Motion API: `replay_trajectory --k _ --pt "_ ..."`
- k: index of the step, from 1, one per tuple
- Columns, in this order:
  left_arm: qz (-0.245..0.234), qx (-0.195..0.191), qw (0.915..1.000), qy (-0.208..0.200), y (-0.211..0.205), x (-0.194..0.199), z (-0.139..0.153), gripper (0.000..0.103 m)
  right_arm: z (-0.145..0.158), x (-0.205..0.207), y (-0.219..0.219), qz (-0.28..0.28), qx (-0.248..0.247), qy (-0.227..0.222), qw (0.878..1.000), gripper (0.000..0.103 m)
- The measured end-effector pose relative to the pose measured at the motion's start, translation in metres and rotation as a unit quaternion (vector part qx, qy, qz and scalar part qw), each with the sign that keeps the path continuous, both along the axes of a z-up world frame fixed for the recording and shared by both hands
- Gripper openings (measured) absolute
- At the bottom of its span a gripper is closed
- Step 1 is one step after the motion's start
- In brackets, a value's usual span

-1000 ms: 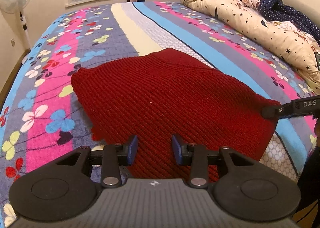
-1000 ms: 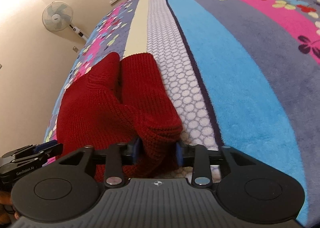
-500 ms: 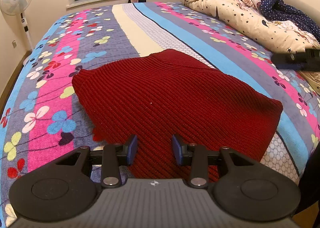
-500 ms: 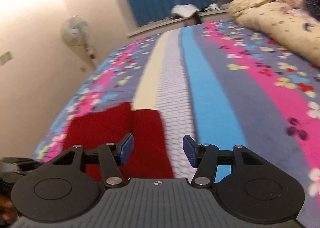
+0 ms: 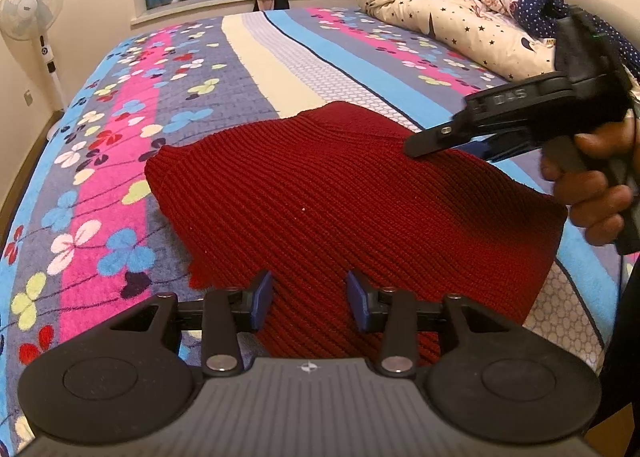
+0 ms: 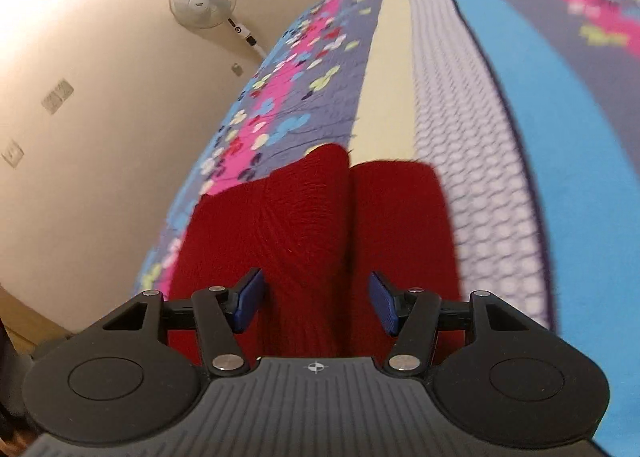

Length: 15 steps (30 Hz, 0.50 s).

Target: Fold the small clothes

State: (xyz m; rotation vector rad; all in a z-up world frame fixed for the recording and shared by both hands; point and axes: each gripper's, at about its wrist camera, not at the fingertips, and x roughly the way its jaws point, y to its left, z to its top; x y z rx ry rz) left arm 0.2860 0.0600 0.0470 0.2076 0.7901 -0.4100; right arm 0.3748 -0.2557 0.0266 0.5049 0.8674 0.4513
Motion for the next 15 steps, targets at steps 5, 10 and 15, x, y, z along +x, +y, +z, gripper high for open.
replay_trajectory --k 5,10,15 --pt "-0.006 0.000 0.9999 -0.008 -0.001 0.001 0.001 0.047 0.013 -0.002 0.007 0.001 -0.012 -0.053 0.999 0.022" --pt "-0.012 -0.002 0.9998 -0.016 -0.005 0.005 0.001 0.047 0.052 -0.023 0.002 -0.010 -0.037 -0.192 0.981 0.007" --pt "-0.009 0.002 0.9999 -0.013 -0.007 0.009 -0.001 0.047 -0.013 0.014 -0.023 -0.116 -0.124 0.025 0.985 0.000"
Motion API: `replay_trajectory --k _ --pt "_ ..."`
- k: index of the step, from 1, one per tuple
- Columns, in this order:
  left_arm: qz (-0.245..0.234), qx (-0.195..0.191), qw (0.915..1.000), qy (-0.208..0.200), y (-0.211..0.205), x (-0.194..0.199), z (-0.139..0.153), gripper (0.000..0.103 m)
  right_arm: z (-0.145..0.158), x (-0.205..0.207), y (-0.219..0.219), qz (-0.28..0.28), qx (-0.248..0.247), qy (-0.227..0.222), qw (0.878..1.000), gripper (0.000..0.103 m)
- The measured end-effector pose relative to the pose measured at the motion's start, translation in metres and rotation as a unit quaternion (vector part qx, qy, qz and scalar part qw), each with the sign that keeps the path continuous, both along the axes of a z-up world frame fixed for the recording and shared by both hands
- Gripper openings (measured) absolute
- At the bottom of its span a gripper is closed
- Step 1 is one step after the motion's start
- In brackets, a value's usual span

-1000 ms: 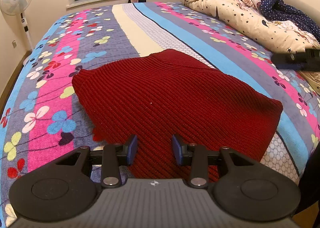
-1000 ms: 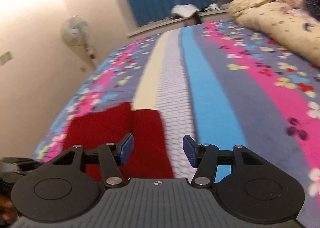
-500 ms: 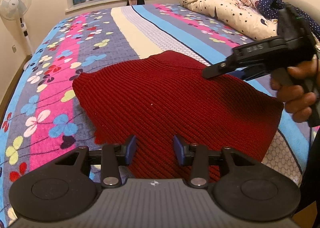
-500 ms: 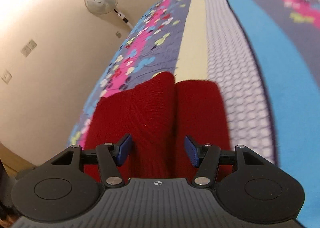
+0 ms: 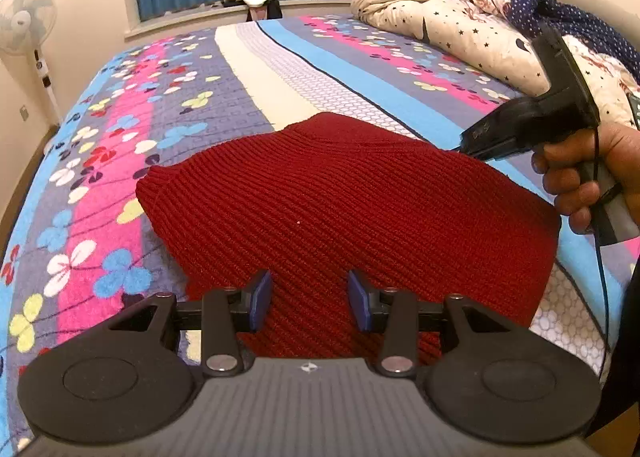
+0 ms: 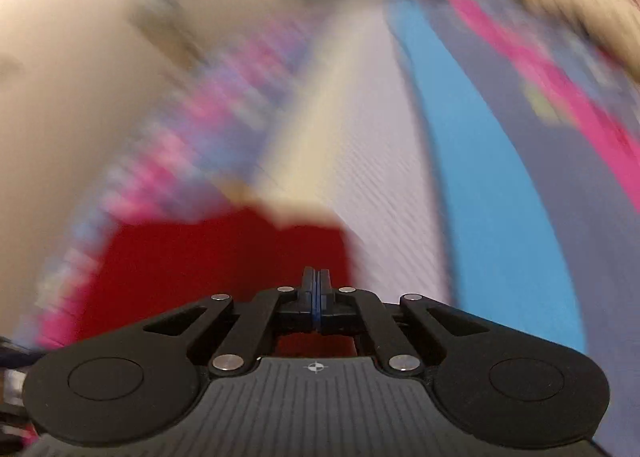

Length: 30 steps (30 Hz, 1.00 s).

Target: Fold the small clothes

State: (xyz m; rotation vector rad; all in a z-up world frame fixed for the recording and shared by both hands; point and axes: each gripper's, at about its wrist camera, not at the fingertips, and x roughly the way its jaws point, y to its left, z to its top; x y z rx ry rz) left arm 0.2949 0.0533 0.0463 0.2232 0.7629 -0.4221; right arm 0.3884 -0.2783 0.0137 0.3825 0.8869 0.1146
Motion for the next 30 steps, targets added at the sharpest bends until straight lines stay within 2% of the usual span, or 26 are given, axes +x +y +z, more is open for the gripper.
replay_trajectory --k 1,2,4,5,7,9,10,11,12,13,14,15,16,17,18,21,23,25,27,28,30 --pt "0.000 0.000 1.0000 0.000 0.000 0.000 0.000 0.047 0.004 -0.003 -0.012 -0.017 0.046 -0.006 0.999 0.001" --pt "-0.001 0.000 1.0000 0.000 0.000 0.000 0.001 0.047 0.014 -0.008 -0.016 -0.014 0.067 -0.031 0.997 0.003" --pt "0.000 -0.003 1.0000 0.001 0.002 0.000 0.002 0.047 0.043 -0.025 -0.016 0.014 0.068 -0.110 0.991 0.003" --pt "0.000 -0.005 1.0000 0.000 0.003 0.000 0.003 0.047 0.055 -0.035 -0.013 0.042 0.067 -0.148 0.986 0.004" --pt "-0.004 -0.014 0.9999 -0.006 0.005 -0.004 0.008 0.047 0.066 -0.048 -0.005 0.125 0.093 -0.170 0.973 0.007" --pt "-0.017 -0.035 0.9991 -0.013 0.005 -0.009 0.014 0.047 0.062 -0.054 0.010 0.198 0.105 -0.148 0.963 0.007" --pt "-0.028 -0.048 0.9983 -0.016 0.005 -0.012 0.018 0.047 0.058 -0.057 0.022 0.223 0.075 -0.136 0.962 0.007" --pt "-0.041 -0.060 0.9973 -0.013 0.004 -0.015 0.020 0.047 0.051 -0.059 0.035 0.243 0.016 -0.119 0.963 0.006" --pt "-0.062 -0.073 0.9954 0.001 0.002 -0.017 0.020 0.047 0.040 -0.061 0.045 0.250 -0.039 -0.104 0.962 0.003" --pt "-0.088 -0.080 0.9925 0.030 -0.003 -0.018 0.016 0.047 0.034 -0.061 0.049 0.253 -0.065 -0.098 0.960 0.002" --pt "-0.114 -0.069 0.9894 0.058 -0.010 -0.020 0.008 0.047 0.033 -0.060 0.048 0.247 -0.060 -0.095 0.963 0.002" --pt "-0.137 -0.031 0.9880 0.063 -0.021 -0.027 -0.001 0.047 0.034 -0.057 0.045 0.237 -0.043 -0.090 0.966 0.002" --pt "-0.161 0.015 0.9861 0.039 -0.031 -0.038 -0.006 0.047 0.033 -0.055 0.042 0.229 -0.029 -0.082 0.970 0.001" --pt "-0.172 0.036 0.9841 0.022 -0.036 -0.045 -0.008 0.048 0.033 -0.057 0.040 0.226 -0.024 -0.080 0.971 0.001" --pt "-0.174 0.038 0.9839 0.017 -0.037 -0.047 -0.007 0.048 0.034 -0.060 0.040 0.225 -0.024 -0.083 0.971 0.001" --pt "-0.154 -0.012 0.9875 0.029 -0.022 -0.043 0.005 0.046 0.045 -0.070 0.038 0.223 -0.011 -0.103 0.969 0.001" --pt "-0.158 -0.023 0.9866 0.032 -0.015 -0.043 0.008 0.046 0.044 -0.070 0.033 0.233 0.007 -0.096 0.968 0.006" --pt "-0.171 0.012 0.9839 0.050 -0.017 -0.046 -0.003 0.046 0.036 -0.067 0.033 0.257 -0.009 -0.066 0.964 0.005" --pt "-0.184 0.038 0.9813 0.042 -0.022 -0.051 -0.007 0.046 0.024 -0.072 0.038 0.279 -0.044 -0.033 0.959 0.001" --pt "-0.179 0.025 0.9826 0.042 -0.019 -0.050 -0.003 0.046 0.023 -0.076 0.040 0.282 -0.052 -0.035 0.957 0.001" --pt "-0.146 -0.031 0.9878 0.046 -0.005 -0.040 0.010 0.046 0.032 -0.083 0.040 0.282 -0.052 -0.064 0.956 0.005"
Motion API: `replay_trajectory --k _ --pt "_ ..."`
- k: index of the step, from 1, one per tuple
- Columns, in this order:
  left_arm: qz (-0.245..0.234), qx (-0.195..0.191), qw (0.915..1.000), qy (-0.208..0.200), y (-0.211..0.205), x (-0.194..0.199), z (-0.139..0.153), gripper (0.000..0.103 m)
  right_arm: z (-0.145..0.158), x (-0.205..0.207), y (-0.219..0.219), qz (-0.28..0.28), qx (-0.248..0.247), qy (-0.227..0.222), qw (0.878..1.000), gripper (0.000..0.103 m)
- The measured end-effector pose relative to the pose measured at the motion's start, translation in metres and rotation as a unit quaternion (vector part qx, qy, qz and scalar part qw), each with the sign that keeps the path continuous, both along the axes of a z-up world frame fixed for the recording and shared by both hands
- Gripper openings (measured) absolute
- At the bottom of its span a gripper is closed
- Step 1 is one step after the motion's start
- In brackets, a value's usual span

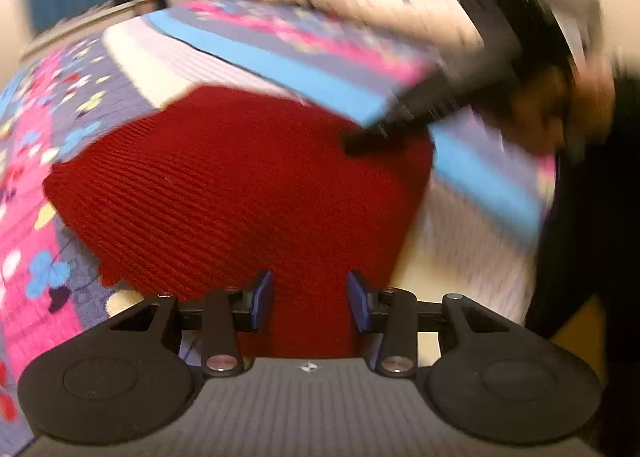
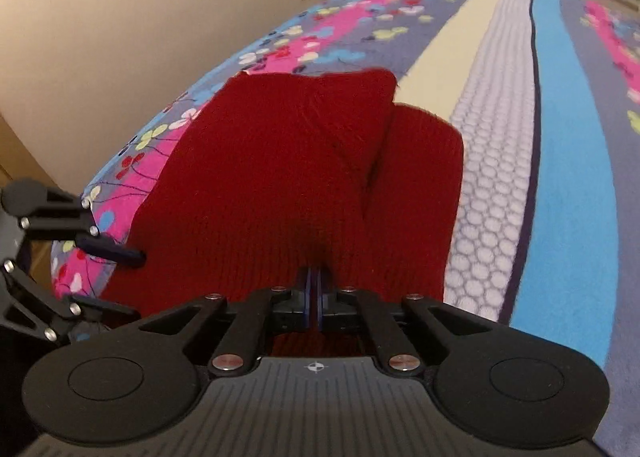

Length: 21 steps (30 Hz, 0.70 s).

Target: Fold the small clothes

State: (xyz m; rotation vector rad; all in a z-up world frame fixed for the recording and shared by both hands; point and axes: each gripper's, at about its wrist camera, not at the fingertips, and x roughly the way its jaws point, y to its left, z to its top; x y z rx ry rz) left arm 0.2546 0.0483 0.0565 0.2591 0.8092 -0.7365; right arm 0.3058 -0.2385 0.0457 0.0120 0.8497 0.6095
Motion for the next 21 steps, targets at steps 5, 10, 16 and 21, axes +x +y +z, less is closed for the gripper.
replay_trajectory --k 5,10,16,21 --pt "0.165 -0.066 0.9840 -0.016 0.035 0.033 0.017 0.070 0.012 0.002 -0.023 -0.059 0.067 -0.018 0.996 0.032" --pt "0.269 -0.054 0.9609 0.039 0.050 0.068 0.000 0.074 -0.010 0.024 -0.032 -0.130 0.034 0.027 0.991 0.090" --pt "0.292 -0.104 0.9442 0.112 0.052 0.093 -0.018 0.090 -0.034 0.044 -0.033 -0.129 0.088 0.099 0.983 0.096" --pt "0.325 -0.150 0.9179 0.171 0.066 0.112 -0.037 0.099 -0.040 0.045 -0.026 -0.122 0.095 0.112 0.982 0.101"
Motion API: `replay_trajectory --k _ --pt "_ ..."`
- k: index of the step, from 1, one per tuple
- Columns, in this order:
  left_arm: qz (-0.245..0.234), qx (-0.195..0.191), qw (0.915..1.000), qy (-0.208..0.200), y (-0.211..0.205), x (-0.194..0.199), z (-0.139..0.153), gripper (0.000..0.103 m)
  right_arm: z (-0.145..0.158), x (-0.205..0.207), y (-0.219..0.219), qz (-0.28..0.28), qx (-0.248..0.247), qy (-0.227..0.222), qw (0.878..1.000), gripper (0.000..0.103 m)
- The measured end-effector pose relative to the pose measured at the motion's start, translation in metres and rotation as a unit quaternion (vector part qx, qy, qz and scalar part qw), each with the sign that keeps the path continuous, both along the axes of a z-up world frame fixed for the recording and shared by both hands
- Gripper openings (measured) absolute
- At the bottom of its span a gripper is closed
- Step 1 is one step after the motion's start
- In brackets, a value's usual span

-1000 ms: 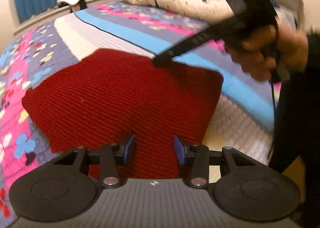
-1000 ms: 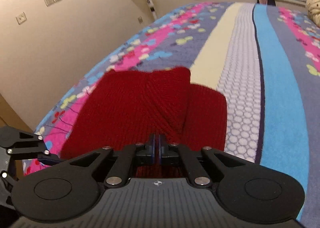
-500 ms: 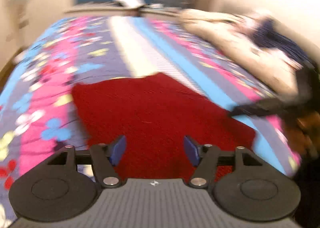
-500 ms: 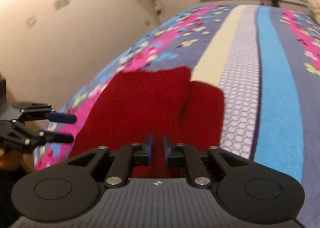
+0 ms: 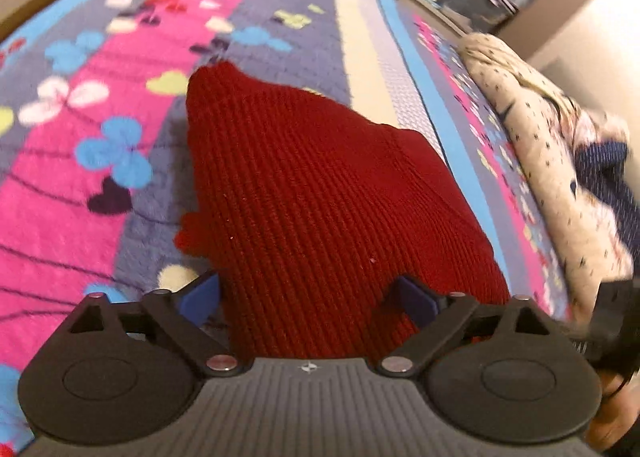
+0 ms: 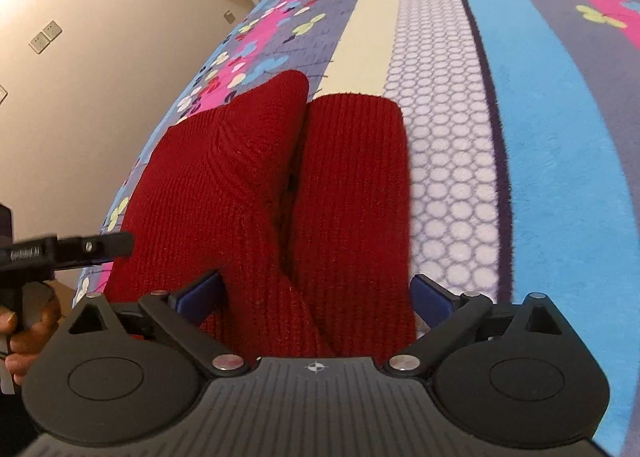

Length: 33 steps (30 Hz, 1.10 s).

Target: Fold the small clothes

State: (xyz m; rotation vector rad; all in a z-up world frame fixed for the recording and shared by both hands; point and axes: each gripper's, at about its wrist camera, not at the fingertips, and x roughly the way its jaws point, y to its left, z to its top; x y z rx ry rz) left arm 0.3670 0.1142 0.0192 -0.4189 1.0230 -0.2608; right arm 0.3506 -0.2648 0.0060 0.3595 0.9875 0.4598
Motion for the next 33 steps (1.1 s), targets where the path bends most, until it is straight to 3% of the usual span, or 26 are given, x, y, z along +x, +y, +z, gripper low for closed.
replay_trajectory --k 9,14,16,20,24,28,30,33 --pt "0.025 -0.063 0.9966 0.048 0.007 0.032 -0.030 0.103 -0.003 0.007 0.001 -0.004 0.020 0.006 1.000 0.097" --pt "0.031 -0.067 0.9964 0.040 0.005 0.041 -0.035 0.103 0.003 0.008 0.003 -0.006 0.033 -0.025 0.999 0.071" --pt "0.031 -0.061 0.9972 0.030 0.003 0.042 -0.032 0.098 0.008 0.007 0.004 -0.004 0.044 -0.044 0.998 0.056" --pt "0.024 -0.042 0.9987 -0.014 0.006 0.037 -0.010 0.070 0.011 0.008 0.007 -0.017 0.051 -0.065 0.996 0.047" --pt "0.020 0.015 0.9950 -0.097 0.011 0.030 0.022 0.066 0.019 0.011 0.014 -0.017 0.086 -0.101 0.991 0.038" --pt "0.040 0.030 0.9889 -0.140 0.035 0.023 0.043 0.065 0.027 0.012 0.037 0.020 0.104 -0.147 0.983 0.034" --pt "0.041 0.038 0.9894 -0.134 0.046 0.025 0.042 0.068 0.030 0.014 0.047 0.033 0.114 -0.163 0.979 0.034" --pt "0.044 0.062 0.9942 -0.076 0.055 0.028 0.028 0.071 0.023 0.022 0.068 0.060 0.056 -0.145 0.986 0.039"
